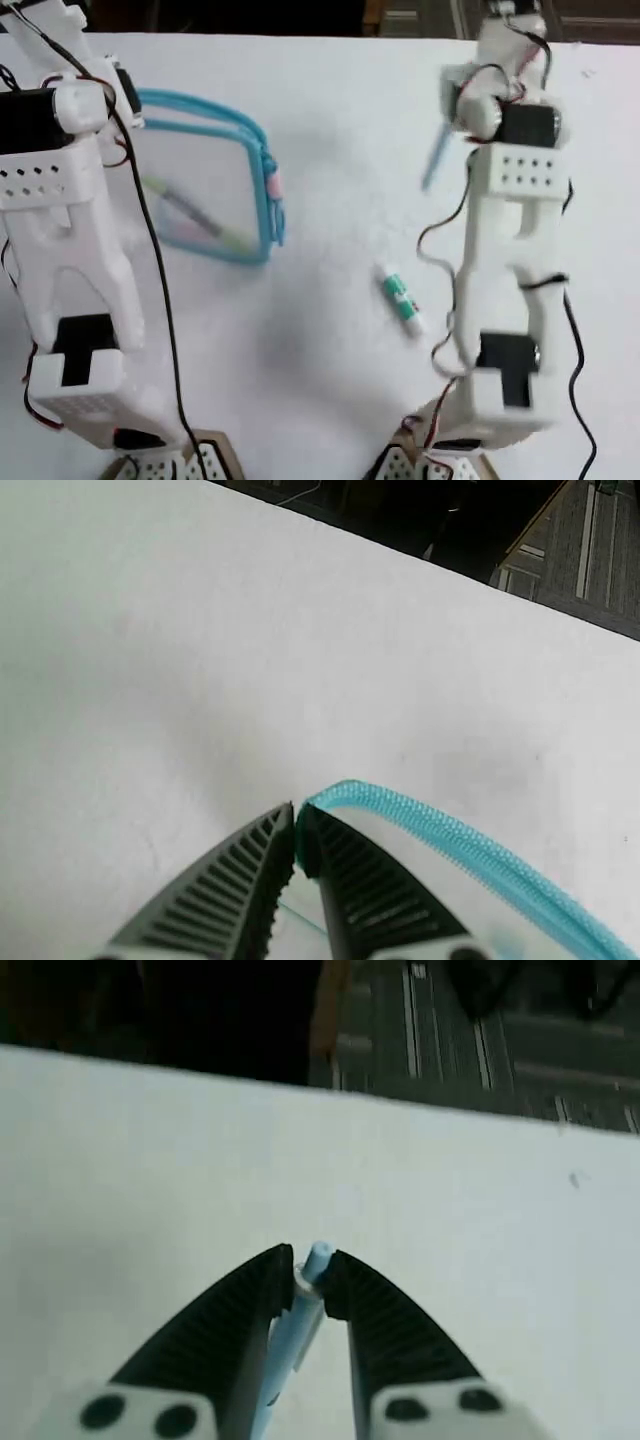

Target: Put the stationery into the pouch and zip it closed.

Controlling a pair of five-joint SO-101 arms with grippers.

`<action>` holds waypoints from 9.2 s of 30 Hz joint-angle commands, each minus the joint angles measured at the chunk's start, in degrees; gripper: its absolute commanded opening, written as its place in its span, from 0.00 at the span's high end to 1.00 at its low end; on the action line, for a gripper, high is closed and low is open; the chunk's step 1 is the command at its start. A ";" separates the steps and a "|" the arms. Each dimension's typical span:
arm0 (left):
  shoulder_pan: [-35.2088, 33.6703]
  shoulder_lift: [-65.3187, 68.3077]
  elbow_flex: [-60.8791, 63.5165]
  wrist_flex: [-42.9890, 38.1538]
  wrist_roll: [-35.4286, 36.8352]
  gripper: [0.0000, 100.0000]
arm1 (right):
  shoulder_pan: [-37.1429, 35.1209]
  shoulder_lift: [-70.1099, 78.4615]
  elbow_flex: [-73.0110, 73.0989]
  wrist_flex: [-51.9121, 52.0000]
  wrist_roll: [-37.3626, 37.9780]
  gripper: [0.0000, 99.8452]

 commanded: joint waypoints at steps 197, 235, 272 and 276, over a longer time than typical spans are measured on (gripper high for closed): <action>-0.22 0.22 1.67 -0.09 0.26 0.98 | -41.27 -2.51 8.35 -13.32 -25.76 0.98; -0.22 0.22 1.67 -0.09 0.53 0.98 | -28.79 -32.04 28.66 18.95 -12.40 0.66; -0.04 0.31 1.76 -0.09 0.44 0.98 | -37.58 -24.57 75.52 -47.87 -6.77 0.66; 0.13 0.31 1.76 -0.09 0.44 0.98 | -37.14 -21.41 75.43 -54.37 -6.42 0.66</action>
